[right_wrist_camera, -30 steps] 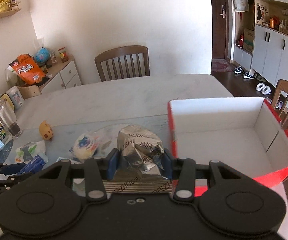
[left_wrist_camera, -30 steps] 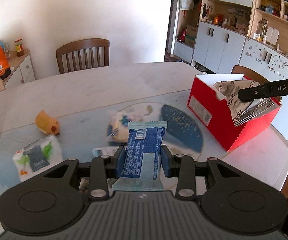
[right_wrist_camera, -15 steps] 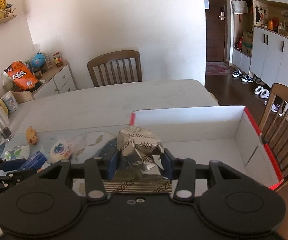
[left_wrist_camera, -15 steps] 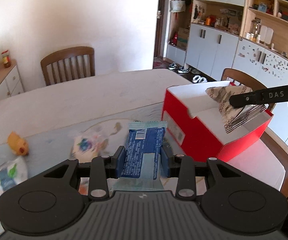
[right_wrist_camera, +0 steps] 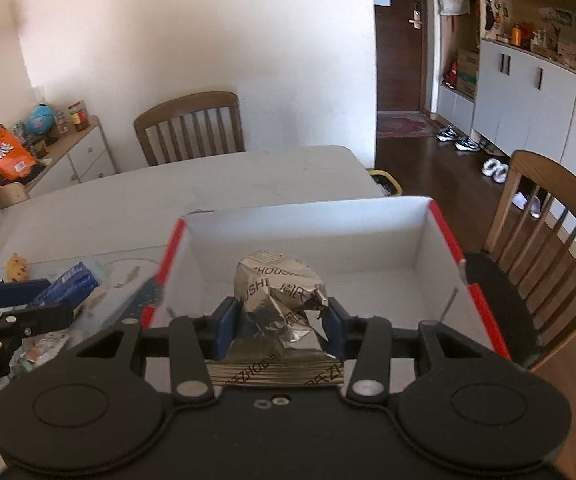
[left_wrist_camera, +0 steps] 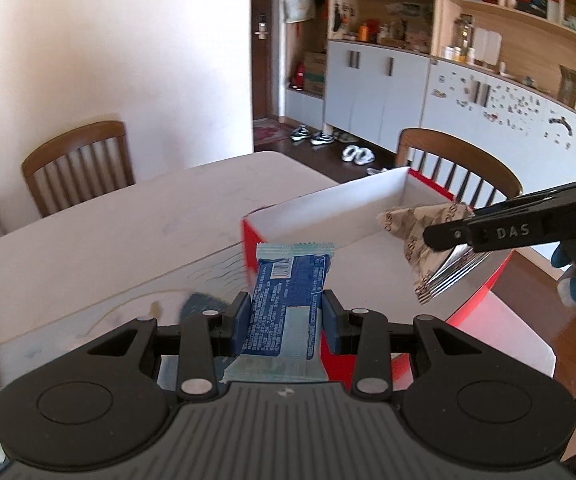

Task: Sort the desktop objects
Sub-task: 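Carry the foil bag and blue bar with both grippers into the red box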

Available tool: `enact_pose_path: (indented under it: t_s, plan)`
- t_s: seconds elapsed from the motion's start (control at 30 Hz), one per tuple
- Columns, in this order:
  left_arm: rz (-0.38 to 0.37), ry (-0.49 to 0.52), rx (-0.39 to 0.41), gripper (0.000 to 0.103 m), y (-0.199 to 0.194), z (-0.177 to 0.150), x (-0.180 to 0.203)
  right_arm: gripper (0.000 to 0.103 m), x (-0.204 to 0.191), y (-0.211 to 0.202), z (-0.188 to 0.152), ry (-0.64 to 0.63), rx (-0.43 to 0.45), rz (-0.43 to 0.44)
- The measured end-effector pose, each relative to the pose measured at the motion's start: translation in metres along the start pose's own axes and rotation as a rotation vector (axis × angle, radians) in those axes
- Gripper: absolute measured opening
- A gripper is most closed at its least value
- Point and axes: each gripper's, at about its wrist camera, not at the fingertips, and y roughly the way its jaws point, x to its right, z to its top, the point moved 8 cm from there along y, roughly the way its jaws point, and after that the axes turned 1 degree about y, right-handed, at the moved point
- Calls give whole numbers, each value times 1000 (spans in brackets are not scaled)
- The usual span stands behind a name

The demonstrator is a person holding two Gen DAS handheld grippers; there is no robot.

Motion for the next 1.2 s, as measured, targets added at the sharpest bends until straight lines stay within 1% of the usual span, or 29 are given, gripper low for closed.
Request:
enact_pose_path:
  t_s: [0.2,0.37,0.67,0.83,1.03,1.2]
  plan:
    - [-41,49,-20,36,27,13,19,45,22,7,-2,15,-11,-21]
    - [-51,105,-46,36,50,14,30,45,31,17,-7,28,-34,-32]
    - [-88,187,-101,36,92,28,53,45,43,41,-19,-10,-98,-56]
    - [-114,223,-170,36,122,29,67,45,51,52,-22,-34,-136,-59]
    - [-136,330,-243,36,149,26,87,45,63,68,-27,-45,-184,-79]
    - [-126,363,-299,36,169,24,92,45,66,75,-31,-56,-217,-67]
